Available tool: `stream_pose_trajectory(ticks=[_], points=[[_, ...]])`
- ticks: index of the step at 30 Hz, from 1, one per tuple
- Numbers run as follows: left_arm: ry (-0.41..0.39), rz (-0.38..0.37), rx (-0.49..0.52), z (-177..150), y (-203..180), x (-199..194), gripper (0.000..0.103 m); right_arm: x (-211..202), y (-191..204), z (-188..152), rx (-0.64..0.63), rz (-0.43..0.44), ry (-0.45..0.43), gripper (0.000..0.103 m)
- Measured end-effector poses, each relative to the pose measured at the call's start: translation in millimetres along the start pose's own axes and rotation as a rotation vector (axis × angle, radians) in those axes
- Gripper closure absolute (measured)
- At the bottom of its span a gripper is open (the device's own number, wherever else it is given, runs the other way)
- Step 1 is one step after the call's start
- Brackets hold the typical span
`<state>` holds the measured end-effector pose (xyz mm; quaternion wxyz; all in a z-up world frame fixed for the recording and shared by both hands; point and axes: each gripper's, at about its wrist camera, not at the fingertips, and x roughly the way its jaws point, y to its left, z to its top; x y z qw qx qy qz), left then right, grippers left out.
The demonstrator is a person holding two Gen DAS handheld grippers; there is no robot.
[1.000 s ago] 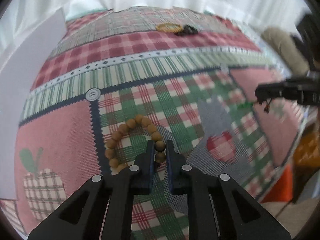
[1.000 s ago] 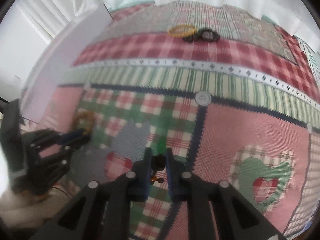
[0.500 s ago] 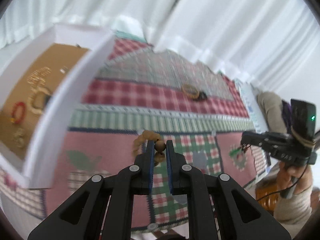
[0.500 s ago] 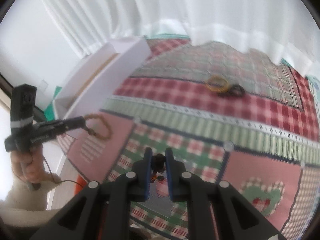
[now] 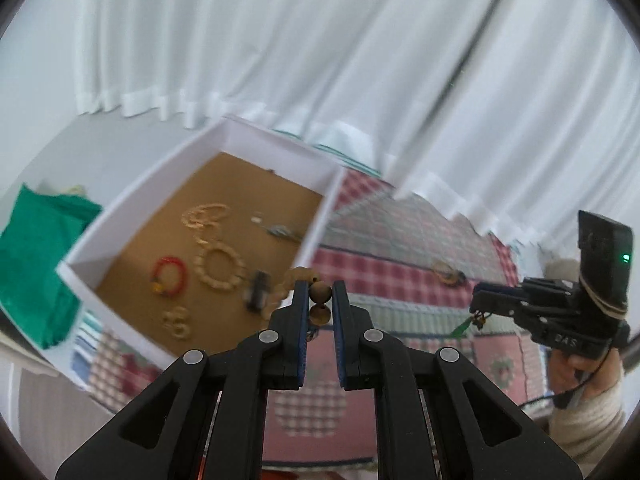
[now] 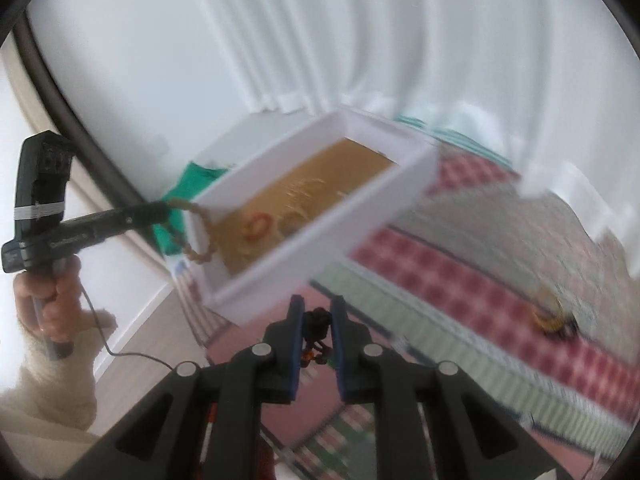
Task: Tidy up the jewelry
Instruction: 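Carry the wooden bracelet and dark piece into the white box and open both tools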
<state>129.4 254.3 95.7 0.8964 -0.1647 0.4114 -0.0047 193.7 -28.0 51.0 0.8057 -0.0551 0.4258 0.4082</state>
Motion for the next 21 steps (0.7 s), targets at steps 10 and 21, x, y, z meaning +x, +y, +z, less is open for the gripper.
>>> stream_pose_trajectory(ticks=[10, 21], points=[[0.053, 0.106, -0.150, 12.5, 95.7, 47.1, 0.094, 107.0, 85.6, 68.9, -0.145, 0.109, 0.090, 0.090], [0.101, 0.198, -0.254, 14.7, 167.5, 96.5, 0.094, 229.2, 123.8, 71.9, -0.215, 0.052, 0.287, 0.090]])
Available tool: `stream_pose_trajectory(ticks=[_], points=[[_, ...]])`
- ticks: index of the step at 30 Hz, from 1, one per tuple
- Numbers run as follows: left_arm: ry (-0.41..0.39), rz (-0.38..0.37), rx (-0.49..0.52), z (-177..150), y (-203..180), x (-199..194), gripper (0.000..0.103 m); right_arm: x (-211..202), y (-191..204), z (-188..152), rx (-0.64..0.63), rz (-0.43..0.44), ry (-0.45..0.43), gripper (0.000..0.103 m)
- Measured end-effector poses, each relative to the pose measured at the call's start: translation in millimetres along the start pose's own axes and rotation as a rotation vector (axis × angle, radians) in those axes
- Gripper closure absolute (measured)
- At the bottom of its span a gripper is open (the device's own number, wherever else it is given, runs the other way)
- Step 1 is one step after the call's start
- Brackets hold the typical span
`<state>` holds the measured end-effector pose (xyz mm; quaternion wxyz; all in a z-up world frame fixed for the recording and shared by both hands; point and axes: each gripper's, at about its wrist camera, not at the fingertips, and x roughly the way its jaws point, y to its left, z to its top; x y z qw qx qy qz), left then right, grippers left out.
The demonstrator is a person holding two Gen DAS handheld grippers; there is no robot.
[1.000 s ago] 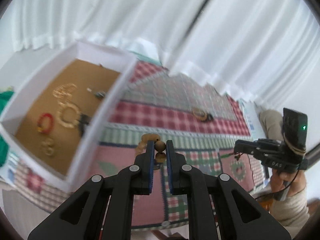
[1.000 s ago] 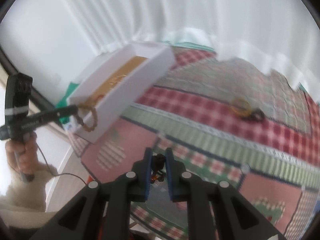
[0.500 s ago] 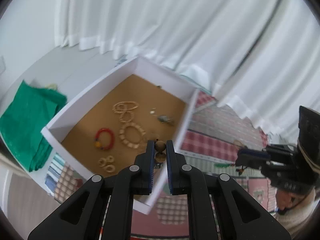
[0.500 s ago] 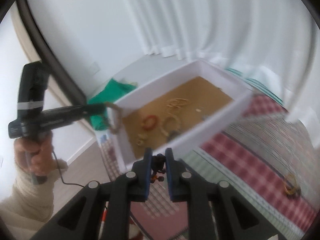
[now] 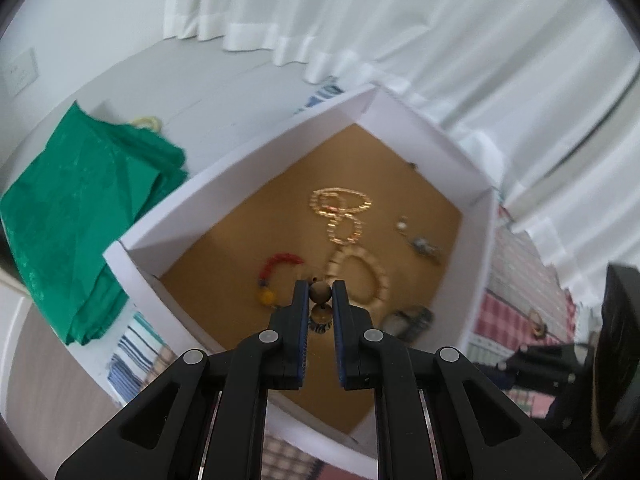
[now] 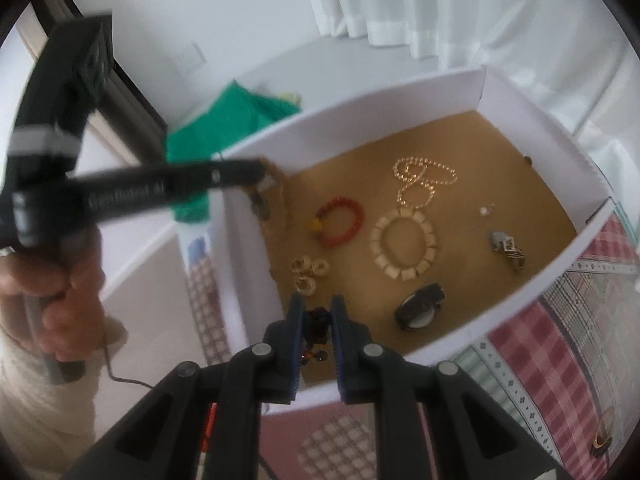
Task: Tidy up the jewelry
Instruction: 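Carry the wooden bracelet and dark piece into the white box and open both tools, then move both tools back over the gold bangle and black bead bracelet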
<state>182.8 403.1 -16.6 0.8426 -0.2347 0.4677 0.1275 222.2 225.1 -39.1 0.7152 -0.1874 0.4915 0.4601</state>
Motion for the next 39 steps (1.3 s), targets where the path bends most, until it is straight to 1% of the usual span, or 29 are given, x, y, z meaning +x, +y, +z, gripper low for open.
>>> stream_pose_trajectory(ticks=[2, 5, 7, 9, 10, 11, 12, 13, 14, 15, 17, 18, 21, 24, 27, 30, 33, 37, 39], points=[[0.007, 0.019, -0.013, 2.6, 7.3, 8.5, 0.094, 17.1, 0.4, 1.7, -0.016, -0.025, 0.025, 0.090], [0.015, 0.064, -0.025, 4.6, 20.3, 24.6, 0.094, 37.3, 0.5, 2.3, -0.023, -0.037, 0.058, 0.090], [0.019, 0.074, -0.024, 3.8, 25.0, 32.3, 0.094, 49.9, 1.0, 1.9, -0.029, -0.051, 0.071, 0.089], [0.025, 0.088, -0.008, 2.0, 26.5, 40.5, 0.092, 59.7, 2.2, 1.5, -0.025, -0.039, 0.077, 0.088], [0.029, 0.106, -0.001, 0.5, 27.4, 45.0, 0.092, 64.6, 3.0, 1.0, -0.024, -0.031, 0.080, 0.086], [0.030, 0.125, 0.001, -1.1, 28.6, 47.5, 0.084, 68.5, 3.5, 0.4, -0.021, -0.024, 0.083, 0.072], [0.034, 0.143, -0.004, -3.4, 30.0, 49.6, 0.065, 69.8, 3.9, -0.8, -0.016, -0.021, 0.077, 0.062], [0.027, 0.146, -0.013, -5.6, 31.3, 48.8, 0.056, 68.9, 3.6, -2.1, -0.010, -0.021, 0.066, 0.052], [0.013, 0.145, -0.019, -7.5, 32.6, 46.5, 0.045, 66.8, 3.8, -3.5, -0.006, -0.023, 0.054, 0.052], [-0.001, 0.144, -0.020, -9.8, 31.4, 42.8, 0.042, 62.4, 3.9, -5.7, -0.003, -0.027, 0.038, 0.052], [-0.019, 0.137, -0.011, -14.4, 26.3, 35.3, 0.039, 51.1, 2.7, -10.3, 0.006, -0.029, 0.011, 0.052], [-0.023, 0.136, -0.008, -17.7, 22.1, 30.2, 0.034, 43.7, 3.2, -12.5, 0.007, -0.039, -0.007, 0.052], [-0.072, 0.121, 0.030, -33.6, 0.6, 10.6, 0.026, 16.9, 4.9, -24.4, 0.000, -0.074, -0.078, 0.052], [-0.094, 0.100, 0.091, -50.6, -28.4, -3.9, 0.026, -10.0, 2.7, -44.8, 0.011, -0.094, -0.140, 0.051], [-0.100, 0.070, 0.150, -69.6, -60.5, -15.4, 0.025, -33.8, -4.1, -70.3, 0.030, -0.111, -0.179, 0.050], [-0.096, 0.011, 0.211, -90.1, -97.5, -24.3, 0.023, -55.4, -17.8, -102.3, 0.062, -0.139, -0.202, 0.050], [-0.082, -0.040, 0.278, -110.8, -135.9, -27.1, 0.022, -72.2, -34.6, -136.0, 0.102, -0.172, -0.200, 0.050], [-0.030, -0.111, 0.378, -144.7, -193.1, -15.5, 0.022, -94.5, -64.3, -190.4, 0.187, -0.236, -0.197, 0.050], [-0.004, -0.125, 0.423, -161.8, -218.0, -5.2, 0.022, -104.8, -77.6, -216.2, 0.234, -0.258, -0.199, 0.050]])
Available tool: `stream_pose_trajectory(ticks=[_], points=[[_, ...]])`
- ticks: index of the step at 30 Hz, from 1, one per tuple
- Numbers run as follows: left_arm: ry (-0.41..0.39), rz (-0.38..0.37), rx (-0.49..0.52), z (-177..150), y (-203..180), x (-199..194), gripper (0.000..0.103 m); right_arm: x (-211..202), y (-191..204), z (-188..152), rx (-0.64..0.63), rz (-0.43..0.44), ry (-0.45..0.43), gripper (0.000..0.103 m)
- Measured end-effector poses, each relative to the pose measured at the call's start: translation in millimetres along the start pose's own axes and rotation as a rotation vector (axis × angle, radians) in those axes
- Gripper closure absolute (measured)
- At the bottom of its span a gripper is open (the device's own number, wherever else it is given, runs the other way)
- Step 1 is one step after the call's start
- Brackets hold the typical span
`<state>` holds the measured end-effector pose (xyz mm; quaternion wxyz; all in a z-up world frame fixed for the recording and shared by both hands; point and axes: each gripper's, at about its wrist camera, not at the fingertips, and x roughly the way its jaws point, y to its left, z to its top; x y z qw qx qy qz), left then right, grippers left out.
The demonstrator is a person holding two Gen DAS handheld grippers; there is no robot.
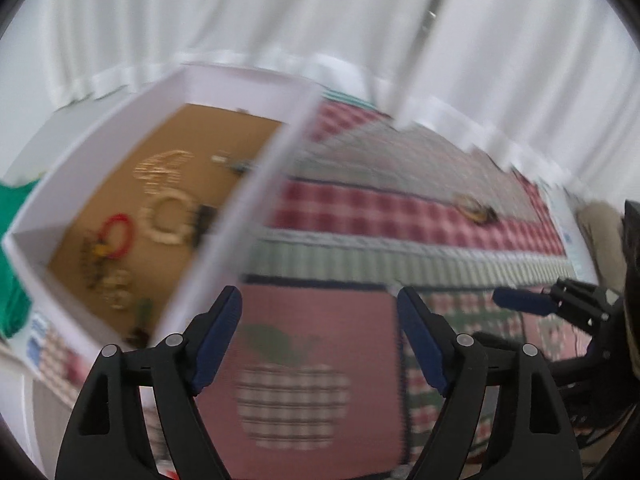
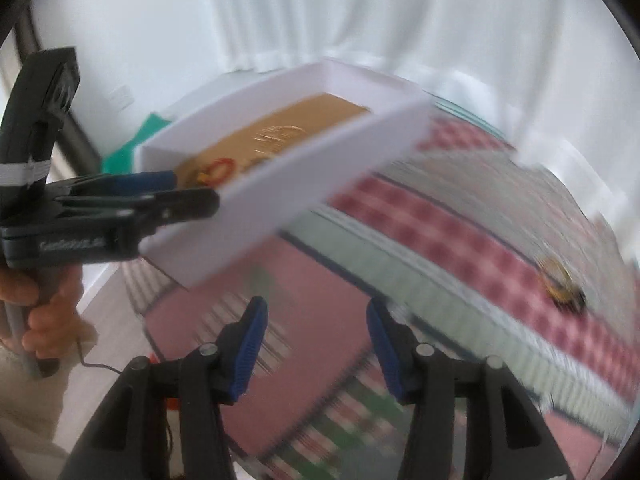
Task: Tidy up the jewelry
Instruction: 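Move both tools back over the gold bangle and black bead bracelet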
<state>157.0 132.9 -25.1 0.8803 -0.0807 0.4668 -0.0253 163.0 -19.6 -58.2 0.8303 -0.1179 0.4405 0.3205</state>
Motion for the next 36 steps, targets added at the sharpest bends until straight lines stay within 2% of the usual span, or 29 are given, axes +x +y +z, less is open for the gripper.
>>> stream_pose_trajectory(ticks=[6, 15, 24, 36], points=[[0.068, -0.049, 0.077, -20.6, -68.8, 32.2, 0.022, -31.1, -73.0, -59.4, 0.177, -0.077, 0.000, 0.050], [0.088, -0.076, 0.180, -36.1, -140.0, 50.2, 0.022, -58.2, -151.2, -126.3, 0.382, -0.158, -0.011, 0.050], [0.075, -0.044, 0.220, -31.5, -171.2, 63.5, 0.022, -62.7, -172.1, -140.3, 0.443, -0.169, -0.021, 0.050], [0.030, 0.020, 0.259, -27.5, -175.6, 73.0, 0.022, -61.5, -176.9, -136.3, 0.435, -0.160, -0.023, 0.050]])
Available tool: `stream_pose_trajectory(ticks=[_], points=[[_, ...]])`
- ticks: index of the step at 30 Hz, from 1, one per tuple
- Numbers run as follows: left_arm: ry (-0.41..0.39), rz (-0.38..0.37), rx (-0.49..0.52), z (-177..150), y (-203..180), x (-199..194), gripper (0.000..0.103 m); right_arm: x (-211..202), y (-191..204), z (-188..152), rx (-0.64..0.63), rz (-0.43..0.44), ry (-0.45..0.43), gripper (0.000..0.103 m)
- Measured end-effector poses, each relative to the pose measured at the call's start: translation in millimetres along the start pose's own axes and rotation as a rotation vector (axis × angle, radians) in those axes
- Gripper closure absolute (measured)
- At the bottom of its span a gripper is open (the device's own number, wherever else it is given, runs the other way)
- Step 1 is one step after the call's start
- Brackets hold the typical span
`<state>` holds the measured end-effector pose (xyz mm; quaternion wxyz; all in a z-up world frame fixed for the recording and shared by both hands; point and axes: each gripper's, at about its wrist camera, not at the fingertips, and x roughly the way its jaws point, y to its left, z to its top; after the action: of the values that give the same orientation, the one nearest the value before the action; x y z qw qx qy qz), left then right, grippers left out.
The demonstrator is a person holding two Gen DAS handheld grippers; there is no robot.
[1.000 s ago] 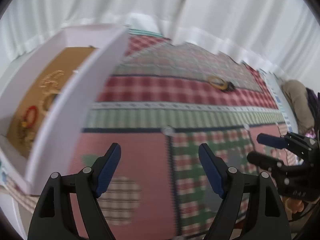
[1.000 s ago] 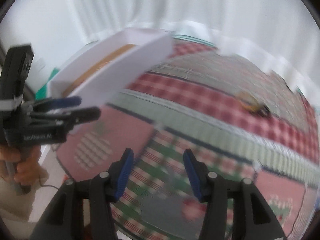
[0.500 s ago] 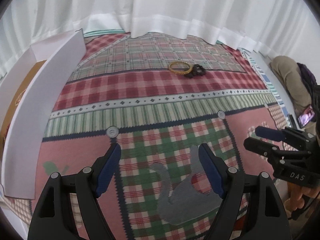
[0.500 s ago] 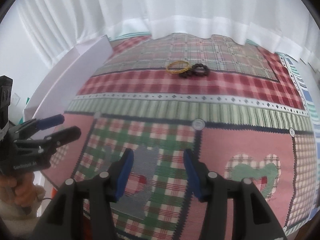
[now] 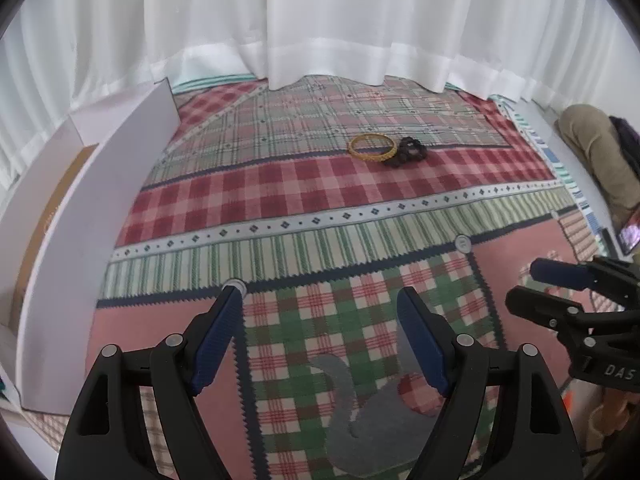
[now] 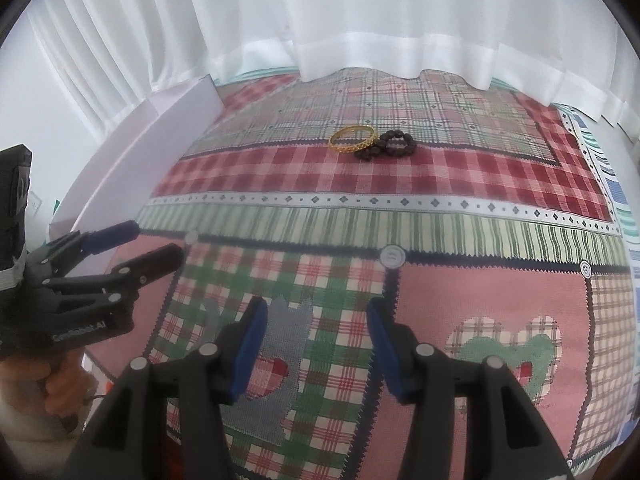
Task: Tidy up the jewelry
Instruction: 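Move both tools back over the gold bangle and black bead bracelet, then grasp the gold bangle with the left tool while the right tool grasps the black bead bracelet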
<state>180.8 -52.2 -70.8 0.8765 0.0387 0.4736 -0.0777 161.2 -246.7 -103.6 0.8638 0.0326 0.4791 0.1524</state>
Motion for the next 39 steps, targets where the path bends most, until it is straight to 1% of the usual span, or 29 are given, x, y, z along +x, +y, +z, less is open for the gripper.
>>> stream_pose_trajectory(ticks=[4, 7, 8, 10, 12, 16, 20, 22, 24, 26, 28, 31, 35, 37, 38, 39], points=[[-0.004, 0.008, 0.005, 1.3, 1.6, 4.1, 0.022, 4.6, 1.9, 1.6, -0.003, 0.002, 0.007, 0.050], [0.015, -0.001, 0.008, 4.8, 2.4, 12.5, 0.022, 9.9, 2.9, 2.3, -0.008, 0.004, 0.017, 0.050], [0.029, -0.015, 0.007, 7.7, 3.8, 17.4, 0.021, 11.6, 2.5, 2.5, -0.009, 0.006, 0.020, 0.050], [0.079, -0.072, -0.022, 18.9, 11.1, 32.6, 0.021, 16.6, -1.1, 4.6, -0.008, 0.011, 0.029, 0.050], [0.125, -0.118, -0.063, 37.6, 22.2, 50.4, 0.021, 18.8, -9.3, 7.8, 0.007, 0.016, 0.030, 0.050], [0.171, -0.133, -0.086, 80.7, 26.7, 81.5, 0.021, 17.4, -40.5, 21.4, 0.074, 0.001, 0.021, 0.050], [0.226, -0.170, -0.138, 122.8, 18.9, 119.3, 0.021, 26.1, -70.9, 57.6, 0.145, 0.045, 0.032, 0.050], [0.250, -0.165, -0.176, 142.2, 12.4, 143.6, 0.021, 35.0, -88.4, 82.3, 0.196, 0.053, 0.035, 0.050], [0.264, -0.147, -0.204, 153.9, 8.7, 163.1, 0.022, 45.9, -106.0, 103.7, 0.257, 0.059, 0.040, 0.050], [0.277, -0.129, -0.227, 162.1, 5.5, 181.3, 0.023, 53.3, -118.1, 117.3, 0.310, 0.075, 0.043, 0.050], [0.291, -0.115, -0.245, 166.1, 2.3, 196.3, 0.024, 56.9, -121.3, 124.0, 0.328, 0.100, 0.041, 0.050], [0.299, -0.101, -0.250, 168.1, -4.7, 209.2, 0.027, 60.5, -115.2, 124.2, 0.307, 0.125, 0.043, 0.050], [0.301, -0.057, -0.220, 162.8, -18.7, 216.7, 0.039, 70.5, -115.3, 119.9, 0.300, 0.126, 0.067, 0.050], [0.268, -0.004, -0.180, 160.3, -28.4, 215.8, 0.044, 75.1, -119.6, 119.1, 0.307, 0.120, 0.076, 0.050], [0.254, 0.031, -0.146, 158.8, -34.7, 215.7, 0.051, 77.3, -122.4, 118.8, 0.312, 0.114, 0.078, 0.050], [0.244, 0.048, -0.127, 157.7, -38.0, 215.2, 0.063, 79.6, -124.8, 119.9, 0.319, 0.110, 0.079, 0.050]])
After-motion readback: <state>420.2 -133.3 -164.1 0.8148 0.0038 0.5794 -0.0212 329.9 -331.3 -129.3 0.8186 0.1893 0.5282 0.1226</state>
